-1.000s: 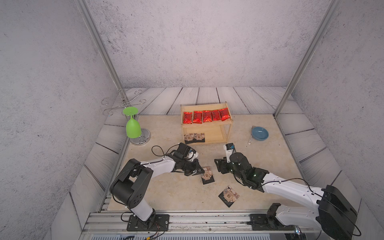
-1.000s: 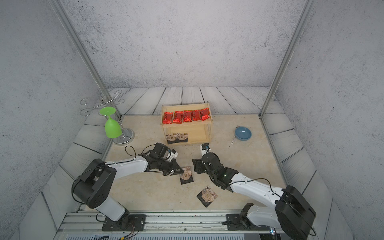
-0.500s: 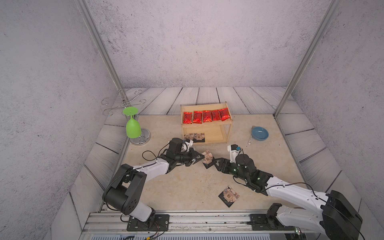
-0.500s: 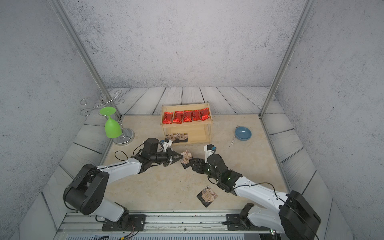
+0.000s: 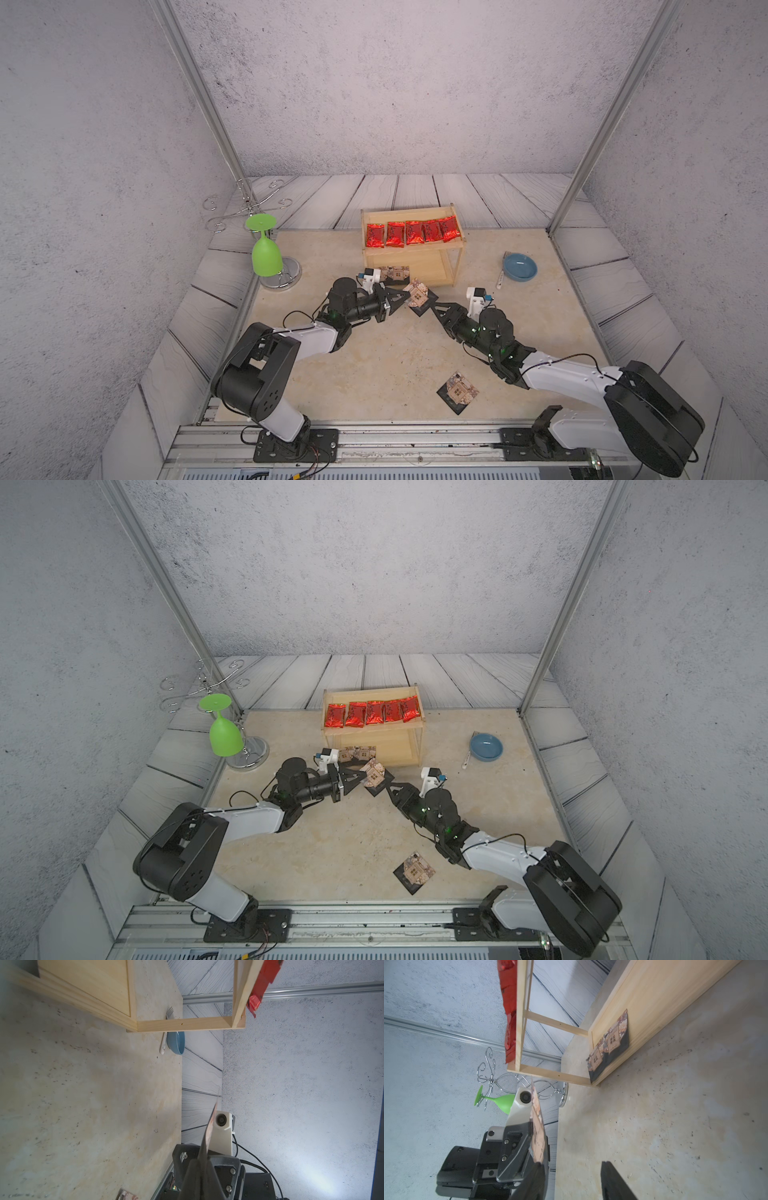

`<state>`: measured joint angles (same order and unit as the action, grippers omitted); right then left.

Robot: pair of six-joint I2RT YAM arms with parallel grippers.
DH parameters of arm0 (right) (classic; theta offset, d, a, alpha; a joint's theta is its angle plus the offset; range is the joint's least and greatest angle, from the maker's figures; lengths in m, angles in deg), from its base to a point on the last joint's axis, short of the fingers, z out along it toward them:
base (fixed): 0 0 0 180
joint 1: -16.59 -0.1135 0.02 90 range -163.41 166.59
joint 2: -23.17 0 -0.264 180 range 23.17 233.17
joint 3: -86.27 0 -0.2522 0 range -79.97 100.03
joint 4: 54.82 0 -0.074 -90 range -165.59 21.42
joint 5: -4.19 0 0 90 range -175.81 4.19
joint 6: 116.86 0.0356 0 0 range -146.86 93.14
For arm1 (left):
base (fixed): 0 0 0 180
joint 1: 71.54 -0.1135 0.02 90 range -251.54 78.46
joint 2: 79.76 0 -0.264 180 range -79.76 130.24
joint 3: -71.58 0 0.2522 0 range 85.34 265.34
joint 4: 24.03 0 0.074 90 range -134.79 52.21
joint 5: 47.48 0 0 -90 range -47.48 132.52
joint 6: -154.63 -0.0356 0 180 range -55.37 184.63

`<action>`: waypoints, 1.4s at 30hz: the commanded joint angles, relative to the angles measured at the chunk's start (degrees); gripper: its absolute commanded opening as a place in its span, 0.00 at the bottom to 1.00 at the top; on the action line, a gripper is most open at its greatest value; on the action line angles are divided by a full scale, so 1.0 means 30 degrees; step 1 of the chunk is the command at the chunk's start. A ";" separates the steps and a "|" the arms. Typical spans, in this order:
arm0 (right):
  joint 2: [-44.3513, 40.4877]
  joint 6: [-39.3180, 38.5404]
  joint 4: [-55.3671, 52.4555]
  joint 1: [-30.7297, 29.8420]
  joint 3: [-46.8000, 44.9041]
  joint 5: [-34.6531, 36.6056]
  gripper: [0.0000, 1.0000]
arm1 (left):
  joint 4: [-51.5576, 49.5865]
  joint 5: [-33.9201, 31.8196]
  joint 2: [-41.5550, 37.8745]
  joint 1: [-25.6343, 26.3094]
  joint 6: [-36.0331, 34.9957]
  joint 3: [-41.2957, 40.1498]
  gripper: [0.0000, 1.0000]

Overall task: Place the tea bags on the shelf by color
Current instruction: Pick up the tea bag from the center of the board.

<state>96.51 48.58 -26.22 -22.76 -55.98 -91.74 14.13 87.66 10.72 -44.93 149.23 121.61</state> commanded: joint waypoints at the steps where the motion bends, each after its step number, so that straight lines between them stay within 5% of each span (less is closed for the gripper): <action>1: 0.0598 0.0786 0.2037 0.0118 0.0495 -0.0186 0.44 | 0.1456 -0.0019 0.0040 0.0050 0.0664 -0.0165 0.00; 9: 0.2853 0.1717 0.3672 0.0286 0.1956 -0.2092 0.33 | 0.2552 -0.0151 0.0463 0.0329 0.1273 -0.0441 0.00; 14: 0.2633 0.1816 0.3670 0.0293 0.1508 -0.2122 0.13 | 0.2586 -0.0194 0.0462 0.0314 0.1252 -0.0515 0.00; 26: 0.2093 0.1648 0.3763 0.0282 0.0602 -0.2123 0.16 | 0.2527 -0.0111 0.0771 0.0322 0.1215 -0.0374 0.00; 33: 0.2626 0.1547 0.3899 0.0291 0.0690 -0.2068 0.00 | 0.0956 0.0216 0.0488 0.0307 0.0595 -0.0075 0.00; 34: 0.2743 0.1494 0.3893 0.0311 0.0731 -0.1989 0.00 | 0.0178 0.0390 0.0267 0.0271 0.0261 0.0111 0.02; 38: 0.3447 0.0898 0.3630 0.0315 0.1006 -0.0767 0.00 | -0.4937 0.0811 -0.1521 -0.0345 -0.2615 0.0525 0.64; 42: 0.4769 -0.0052 0.3407 0.0344 0.1653 0.1284 0.00 | -1.2408 0.0840 -0.3498 -0.1158 -0.6785 0.1326 0.80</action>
<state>108.55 50.96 -15.68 -22.02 -52.96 -93.47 -5.80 88.95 3.83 -46.81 140.05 122.94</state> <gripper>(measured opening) 0.035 0.795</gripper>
